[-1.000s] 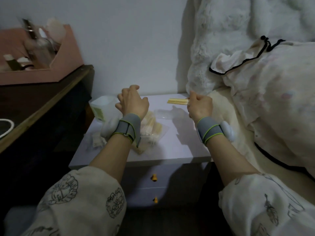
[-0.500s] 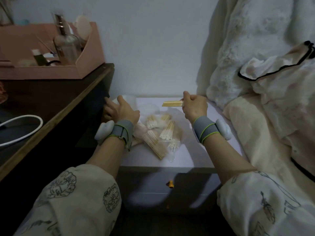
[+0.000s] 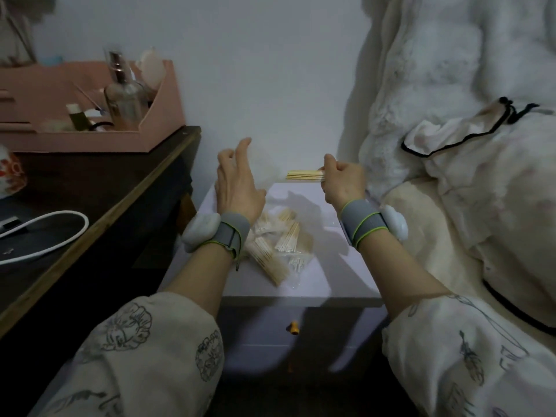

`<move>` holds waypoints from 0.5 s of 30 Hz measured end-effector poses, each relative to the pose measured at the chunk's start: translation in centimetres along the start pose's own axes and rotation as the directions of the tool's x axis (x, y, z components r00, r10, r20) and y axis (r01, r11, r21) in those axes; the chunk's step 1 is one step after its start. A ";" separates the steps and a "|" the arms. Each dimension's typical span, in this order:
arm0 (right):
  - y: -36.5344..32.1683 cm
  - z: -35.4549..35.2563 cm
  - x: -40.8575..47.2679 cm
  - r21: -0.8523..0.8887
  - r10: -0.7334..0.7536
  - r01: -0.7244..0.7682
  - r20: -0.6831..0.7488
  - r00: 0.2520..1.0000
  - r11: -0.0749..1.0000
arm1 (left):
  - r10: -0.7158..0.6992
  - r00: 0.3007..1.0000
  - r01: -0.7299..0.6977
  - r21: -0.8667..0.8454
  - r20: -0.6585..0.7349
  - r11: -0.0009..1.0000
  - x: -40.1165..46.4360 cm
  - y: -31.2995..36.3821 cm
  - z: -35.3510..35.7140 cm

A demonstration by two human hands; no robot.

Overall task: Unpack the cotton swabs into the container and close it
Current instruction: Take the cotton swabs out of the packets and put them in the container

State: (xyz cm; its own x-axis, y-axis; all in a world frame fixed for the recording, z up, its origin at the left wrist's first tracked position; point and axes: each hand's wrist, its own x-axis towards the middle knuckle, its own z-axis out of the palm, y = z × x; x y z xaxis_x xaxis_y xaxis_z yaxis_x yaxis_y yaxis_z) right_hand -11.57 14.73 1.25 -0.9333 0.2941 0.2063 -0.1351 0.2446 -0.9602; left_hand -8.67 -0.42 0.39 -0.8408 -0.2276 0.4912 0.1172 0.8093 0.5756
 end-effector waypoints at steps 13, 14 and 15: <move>0.8 -7.6 -4.2 -0.594 -0.197 0.131 -0.048 0.979 0.794 | 0.425 0.843 -0.443 -0.022 0.329 0.896 -5.4 8.0 1.6; 1.0 -7.8 -4.4 -0.618 -0.204 0.133 -0.045 0.978 0.775 | 0.434 0.835 -0.453 -0.026 0.339 0.891 -5.6 8.2 1.7; 1.3 -7.9 -4.6 -0.630 -0.202 0.136 -0.034 0.979 0.764 | 0.437 0.829 -0.458 -0.025 0.349 0.888 -5.6 8.2 1.8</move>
State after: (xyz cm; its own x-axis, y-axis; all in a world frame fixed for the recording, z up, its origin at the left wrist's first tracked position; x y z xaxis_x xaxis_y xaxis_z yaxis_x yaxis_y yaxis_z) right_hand -4.88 20.98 0.55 -0.8748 0.2695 0.4026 -0.0208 0.8093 -0.5870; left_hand -3.94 8.48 1.17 -0.8300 0.3541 0.4309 0.5026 0.8099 0.3025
